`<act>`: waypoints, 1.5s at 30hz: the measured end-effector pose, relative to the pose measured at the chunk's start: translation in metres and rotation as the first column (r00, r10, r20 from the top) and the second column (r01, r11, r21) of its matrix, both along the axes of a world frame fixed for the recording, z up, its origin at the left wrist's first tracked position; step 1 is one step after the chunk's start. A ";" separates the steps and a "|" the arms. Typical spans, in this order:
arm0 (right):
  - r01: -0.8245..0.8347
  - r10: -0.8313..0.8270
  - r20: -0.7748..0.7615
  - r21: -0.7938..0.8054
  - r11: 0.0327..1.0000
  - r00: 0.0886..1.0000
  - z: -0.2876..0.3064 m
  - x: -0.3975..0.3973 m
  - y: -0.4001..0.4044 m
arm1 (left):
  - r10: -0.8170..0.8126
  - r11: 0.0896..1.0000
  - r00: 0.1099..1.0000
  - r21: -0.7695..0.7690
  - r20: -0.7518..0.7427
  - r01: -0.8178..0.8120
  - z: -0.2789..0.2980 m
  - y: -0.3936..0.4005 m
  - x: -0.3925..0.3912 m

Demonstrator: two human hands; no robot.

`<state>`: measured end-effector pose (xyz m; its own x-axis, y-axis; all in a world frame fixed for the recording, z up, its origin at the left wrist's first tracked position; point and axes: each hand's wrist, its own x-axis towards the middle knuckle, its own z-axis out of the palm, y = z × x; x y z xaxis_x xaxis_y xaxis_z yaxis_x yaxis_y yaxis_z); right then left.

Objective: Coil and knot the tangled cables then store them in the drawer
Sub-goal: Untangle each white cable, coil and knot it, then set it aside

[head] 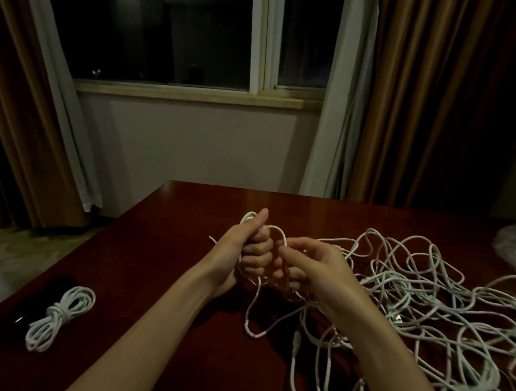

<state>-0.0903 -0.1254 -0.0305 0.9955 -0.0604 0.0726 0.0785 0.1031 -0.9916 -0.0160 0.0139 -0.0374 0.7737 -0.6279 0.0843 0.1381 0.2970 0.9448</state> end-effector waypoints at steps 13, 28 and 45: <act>0.245 -0.134 0.321 -0.335 0.910 0.937 -0.010 0.000 0.011 | 0.181 0.959 0.954 0.170 0.240 -0.225 -0.015 -0.027 -0.017; 0.202 -0.081 0.252 -0.504 0.840 0.964 -0.010 0.000 0.010 | 0.393 0.913 0.907 0.057 0.150 -0.405 -0.017 -0.025 -0.008; 0.021 0.074 0.125 -0.625 0.781 0.989 -0.019 0.003 0.012 | 0.212 0.923 0.931 -0.253 -0.296 -0.291 -0.004 -0.010 0.000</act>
<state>-0.0873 -0.1135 -0.0493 0.9732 0.0717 0.2185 0.2229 -0.5291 -0.8188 -0.0156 0.0040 -0.0412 0.9217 -0.3877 0.0077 0.2493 0.6078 0.7540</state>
